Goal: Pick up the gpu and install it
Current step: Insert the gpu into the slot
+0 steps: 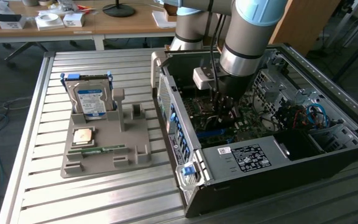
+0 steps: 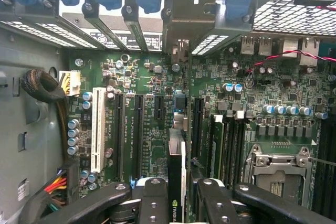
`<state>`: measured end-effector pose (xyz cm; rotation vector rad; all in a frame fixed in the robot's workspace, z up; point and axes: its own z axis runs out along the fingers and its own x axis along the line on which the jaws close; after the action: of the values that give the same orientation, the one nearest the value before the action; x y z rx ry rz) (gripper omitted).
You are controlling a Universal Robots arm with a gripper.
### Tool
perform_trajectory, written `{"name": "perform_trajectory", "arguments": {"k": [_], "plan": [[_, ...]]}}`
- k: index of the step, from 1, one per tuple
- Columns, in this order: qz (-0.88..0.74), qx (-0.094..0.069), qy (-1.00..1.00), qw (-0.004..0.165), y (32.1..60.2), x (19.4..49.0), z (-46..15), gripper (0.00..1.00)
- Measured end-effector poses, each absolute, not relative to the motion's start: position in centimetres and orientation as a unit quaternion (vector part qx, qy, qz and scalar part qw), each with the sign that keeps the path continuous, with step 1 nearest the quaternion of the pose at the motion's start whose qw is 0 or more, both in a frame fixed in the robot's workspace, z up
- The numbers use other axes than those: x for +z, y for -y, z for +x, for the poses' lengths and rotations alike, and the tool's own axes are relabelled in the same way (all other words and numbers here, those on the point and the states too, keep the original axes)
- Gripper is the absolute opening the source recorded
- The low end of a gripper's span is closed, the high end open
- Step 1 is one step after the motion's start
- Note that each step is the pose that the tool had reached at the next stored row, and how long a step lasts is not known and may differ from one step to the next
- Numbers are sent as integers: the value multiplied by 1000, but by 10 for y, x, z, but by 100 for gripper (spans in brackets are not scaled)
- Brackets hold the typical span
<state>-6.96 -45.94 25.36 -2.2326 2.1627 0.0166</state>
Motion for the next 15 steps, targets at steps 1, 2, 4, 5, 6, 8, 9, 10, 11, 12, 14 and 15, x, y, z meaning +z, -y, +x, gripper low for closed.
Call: {"name": "perform_trajectory", "arguments": {"k": [1, 2, 4, 5, 6, 8, 9, 10, 11, 12, 14, 15], "plan": [[-718, 5, -696, 16, 459, 253, -70, 26], [-718, 5, -696, 16, 460, 253, -70, 26], [-718, 5, -696, 16, 460, 253, -70, 26], [-718, 5, -696, 16, 459, 252, -70, 26], [-718, 5, -696, 17, 459, 252, -70, 26], [-718, 5, -696, 16, 459, 251, -70, 26], [-718, 5, -696, 16, 459, 251, -70, 26], [-718, 5, -696, 16, 460, 251, -70, 26], [-718, 5, -696, 16, 460, 251, -70, 26], [-718, 5, -696, 16, 459, 251, -70, 26], [-718, 5, -696, 17, 459, 251, -70, 26], [-718, 5, -696, 17, 459, 251, -71, 26]]}}
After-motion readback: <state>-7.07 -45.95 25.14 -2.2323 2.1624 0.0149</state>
